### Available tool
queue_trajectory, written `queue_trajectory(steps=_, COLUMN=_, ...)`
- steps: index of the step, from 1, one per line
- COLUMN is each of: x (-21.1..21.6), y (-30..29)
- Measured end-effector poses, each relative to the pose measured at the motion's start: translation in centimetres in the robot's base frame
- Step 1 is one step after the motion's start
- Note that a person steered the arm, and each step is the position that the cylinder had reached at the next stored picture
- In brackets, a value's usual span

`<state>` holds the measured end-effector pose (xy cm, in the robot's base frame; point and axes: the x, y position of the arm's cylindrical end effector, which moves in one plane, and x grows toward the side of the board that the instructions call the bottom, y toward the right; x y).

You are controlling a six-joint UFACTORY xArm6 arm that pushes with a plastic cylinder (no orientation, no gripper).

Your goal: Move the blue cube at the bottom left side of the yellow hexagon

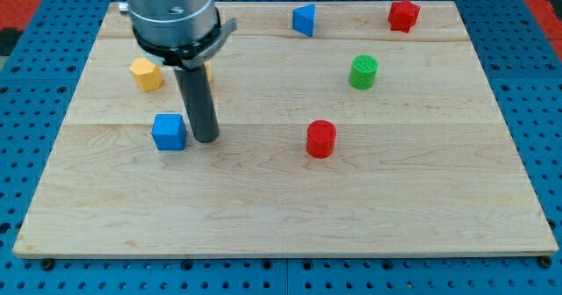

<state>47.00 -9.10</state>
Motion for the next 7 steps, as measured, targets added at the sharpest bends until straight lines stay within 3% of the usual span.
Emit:
queue_trajectory(steps=2, x=3.2, y=-3.3)
queue_trajectory(steps=4, x=-1.8, y=-10.3)
queue_trajectory(steps=6, x=0.9, y=-7.7)
queue_trajectory(steps=7, x=-0.2, y=-4.5)
